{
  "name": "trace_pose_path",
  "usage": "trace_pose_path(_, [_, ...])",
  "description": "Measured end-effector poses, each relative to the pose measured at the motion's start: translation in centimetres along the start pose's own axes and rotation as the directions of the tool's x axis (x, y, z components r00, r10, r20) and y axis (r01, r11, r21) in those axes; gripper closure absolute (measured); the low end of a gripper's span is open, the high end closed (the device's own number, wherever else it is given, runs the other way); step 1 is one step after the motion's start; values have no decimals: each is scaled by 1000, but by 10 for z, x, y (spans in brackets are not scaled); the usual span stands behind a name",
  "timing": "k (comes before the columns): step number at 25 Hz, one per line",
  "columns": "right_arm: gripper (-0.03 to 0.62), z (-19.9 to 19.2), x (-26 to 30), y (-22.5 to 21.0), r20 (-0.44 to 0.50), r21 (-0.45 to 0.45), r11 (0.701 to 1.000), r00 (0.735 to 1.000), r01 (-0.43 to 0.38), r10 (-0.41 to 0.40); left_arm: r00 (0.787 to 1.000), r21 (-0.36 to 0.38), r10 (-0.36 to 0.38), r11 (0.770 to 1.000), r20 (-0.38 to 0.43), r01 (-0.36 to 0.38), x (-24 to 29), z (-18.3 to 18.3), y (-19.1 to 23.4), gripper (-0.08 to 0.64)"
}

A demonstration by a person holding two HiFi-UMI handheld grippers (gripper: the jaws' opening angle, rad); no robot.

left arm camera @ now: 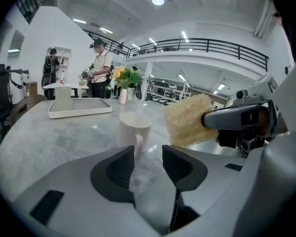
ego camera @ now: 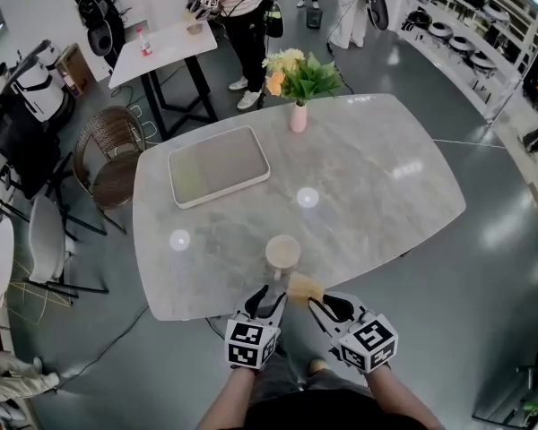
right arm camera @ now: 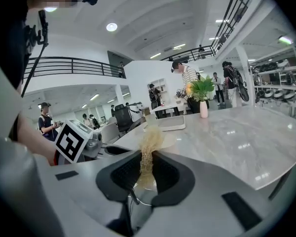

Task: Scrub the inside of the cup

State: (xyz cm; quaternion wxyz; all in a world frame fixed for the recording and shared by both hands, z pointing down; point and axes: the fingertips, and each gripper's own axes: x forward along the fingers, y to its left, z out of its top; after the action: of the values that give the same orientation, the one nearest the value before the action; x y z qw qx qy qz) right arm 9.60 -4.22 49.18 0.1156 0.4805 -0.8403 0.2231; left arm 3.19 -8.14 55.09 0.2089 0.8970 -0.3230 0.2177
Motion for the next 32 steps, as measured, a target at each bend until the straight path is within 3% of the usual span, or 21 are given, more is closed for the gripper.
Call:
trace_pose_path(7, [532,8,20,-21,-8,41,995,996,86,-86,995,74,-51,996,-87,58,30,-2,18,383])
trace_pose_path(12, [531,18,37,-27,1,50,991,992,127,-127,992,125,-92,987,-91,103,42,4,27,385])
trace_pose_path(17, [531,32,52,-35,30,25,982,981,189,-190,976,220,-184,954,-116,206,43,8,20,424])
trace_pose_path(20, [532,40,61,-35,-1,-43,976,977,212,-212,965,291,-223,923,-134,254,42,7,20,479])
trace_pose_path(23, [531,46,68,-35,-33,-113,968,973,222,-227,958,317,-251,905,-140,283,40,9,24,482])
trace_pose_path(28, [532,49,82,-35,-121,-278,937,960,213,-254,959,324,-252,903,-129,281,38,13,38,499])
trace_pose_path(32, [531,42,93,-35,-264,-416,902,934,115,-241,960,314,-250,908,-122,277,37,15,42,499])
